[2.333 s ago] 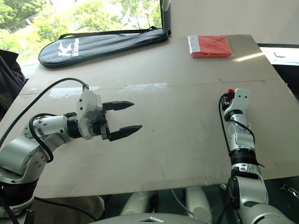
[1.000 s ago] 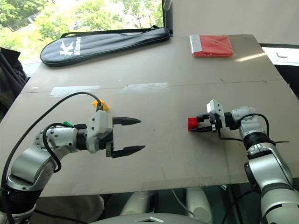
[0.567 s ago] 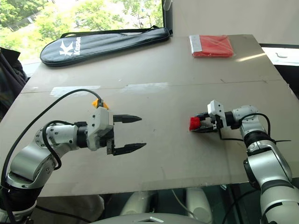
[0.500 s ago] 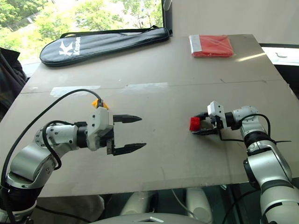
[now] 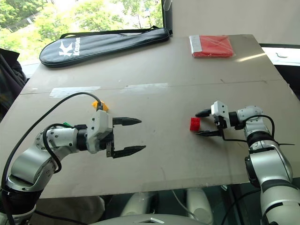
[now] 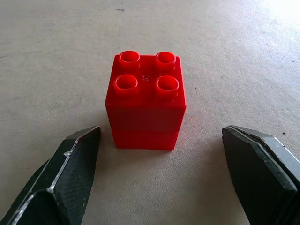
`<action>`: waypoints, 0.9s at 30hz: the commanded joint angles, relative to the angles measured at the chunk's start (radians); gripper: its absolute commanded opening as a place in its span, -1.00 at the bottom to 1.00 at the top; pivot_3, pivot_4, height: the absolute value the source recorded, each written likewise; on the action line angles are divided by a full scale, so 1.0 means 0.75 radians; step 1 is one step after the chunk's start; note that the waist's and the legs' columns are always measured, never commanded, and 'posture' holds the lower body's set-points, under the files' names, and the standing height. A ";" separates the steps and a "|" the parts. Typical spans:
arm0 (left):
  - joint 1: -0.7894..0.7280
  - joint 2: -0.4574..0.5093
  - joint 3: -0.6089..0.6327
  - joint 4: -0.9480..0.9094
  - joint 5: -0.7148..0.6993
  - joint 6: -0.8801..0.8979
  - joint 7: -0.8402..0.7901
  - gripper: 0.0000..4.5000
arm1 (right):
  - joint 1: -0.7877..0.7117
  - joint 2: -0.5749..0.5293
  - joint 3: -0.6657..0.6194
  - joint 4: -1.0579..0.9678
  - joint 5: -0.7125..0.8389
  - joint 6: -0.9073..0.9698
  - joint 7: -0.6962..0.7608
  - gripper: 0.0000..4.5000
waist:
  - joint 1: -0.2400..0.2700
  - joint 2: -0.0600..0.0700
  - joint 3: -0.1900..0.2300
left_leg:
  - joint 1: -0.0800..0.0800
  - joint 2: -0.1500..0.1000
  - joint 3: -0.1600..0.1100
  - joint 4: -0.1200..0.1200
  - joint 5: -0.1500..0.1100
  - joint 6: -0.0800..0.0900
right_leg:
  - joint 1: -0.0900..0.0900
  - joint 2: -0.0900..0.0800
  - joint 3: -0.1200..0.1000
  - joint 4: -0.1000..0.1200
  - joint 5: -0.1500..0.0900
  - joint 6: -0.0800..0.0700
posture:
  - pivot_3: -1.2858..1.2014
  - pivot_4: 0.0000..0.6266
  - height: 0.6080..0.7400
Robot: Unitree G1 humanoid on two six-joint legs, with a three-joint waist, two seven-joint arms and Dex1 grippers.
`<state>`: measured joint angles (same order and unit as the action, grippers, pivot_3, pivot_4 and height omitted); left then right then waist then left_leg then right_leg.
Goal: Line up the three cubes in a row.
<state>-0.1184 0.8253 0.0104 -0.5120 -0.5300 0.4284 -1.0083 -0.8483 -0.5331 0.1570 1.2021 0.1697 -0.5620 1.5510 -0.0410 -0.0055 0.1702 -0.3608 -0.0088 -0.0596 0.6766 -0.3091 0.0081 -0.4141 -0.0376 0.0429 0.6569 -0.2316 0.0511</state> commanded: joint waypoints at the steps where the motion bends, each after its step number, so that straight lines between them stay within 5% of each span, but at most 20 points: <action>1: -0.019 -0.001 0.014 -0.023 0.002 -0.017 -0.002 1.00 | -0.021 0.001 -0.036 0.014 -0.044 -0.029 -0.019 0.87 | 0.000 0.000 0.000 | 0.000 0.000 0.000 0.000 0.000 0.000 | 0.000 0.000 0.000 0.000 0.000 0.000 | 0.03 -0.52 1.00; 27: -0.024 -0.007 0.013 -0.009 0.000 -0.020 -0.013 1.00 | -0.034 -0.004 -0.081 0.040 -0.207 -0.030 -0.198 0.87 | -0.003 -0.002 -0.001 | 0.006 0.000 0.001 0.001 0.000 0.001 | 0.005 0.001 0.001 0.002 0.000 0.000 | 0.03 -0.52 1.00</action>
<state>-0.1385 0.8227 0.0084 -0.5092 -0.5301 0.4285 -1.0174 -0.8743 -0.5210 0.0978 1.2178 0.0496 -0.5906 1.4420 -0.0432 -0.0066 0.1694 -0.3565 -0.0089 -0.0587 0.6776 -0.3093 0.0086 -0.4106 -0.0371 0.0439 0.6587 -0.2314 0.0510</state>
